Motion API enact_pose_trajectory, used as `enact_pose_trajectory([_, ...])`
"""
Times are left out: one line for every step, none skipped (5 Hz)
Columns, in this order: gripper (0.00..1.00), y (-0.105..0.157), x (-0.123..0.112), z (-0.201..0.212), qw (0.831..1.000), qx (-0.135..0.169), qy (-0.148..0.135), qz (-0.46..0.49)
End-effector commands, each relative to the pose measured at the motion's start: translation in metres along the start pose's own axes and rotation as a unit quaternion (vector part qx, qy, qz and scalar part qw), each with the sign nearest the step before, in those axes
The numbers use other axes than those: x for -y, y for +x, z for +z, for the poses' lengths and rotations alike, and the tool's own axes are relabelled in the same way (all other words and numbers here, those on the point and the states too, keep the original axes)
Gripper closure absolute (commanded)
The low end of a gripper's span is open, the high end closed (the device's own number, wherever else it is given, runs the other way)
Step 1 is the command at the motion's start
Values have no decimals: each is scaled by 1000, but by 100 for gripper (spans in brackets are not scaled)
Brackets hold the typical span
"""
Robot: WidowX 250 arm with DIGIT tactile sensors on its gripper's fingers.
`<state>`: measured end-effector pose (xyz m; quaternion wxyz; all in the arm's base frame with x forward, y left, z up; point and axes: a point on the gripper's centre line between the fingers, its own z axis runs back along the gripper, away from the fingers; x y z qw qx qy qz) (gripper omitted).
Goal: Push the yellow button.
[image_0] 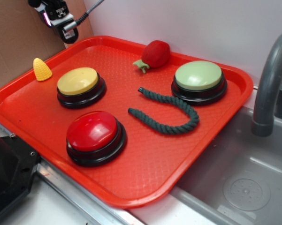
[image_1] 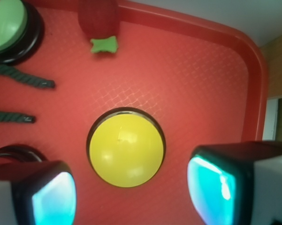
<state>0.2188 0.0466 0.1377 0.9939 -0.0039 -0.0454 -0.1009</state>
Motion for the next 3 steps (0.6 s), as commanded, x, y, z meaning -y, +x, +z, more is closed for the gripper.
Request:
enact_pose_trajectory([0, 15, 1, 26, 1000, 25, 1, -5])
enact_pose_trajectory([0, 16, 2, 26, 1000, 24, 3, -3])
enact_pose_trajectory([0, 13, 2, 31, 999, 34, -8, -5])
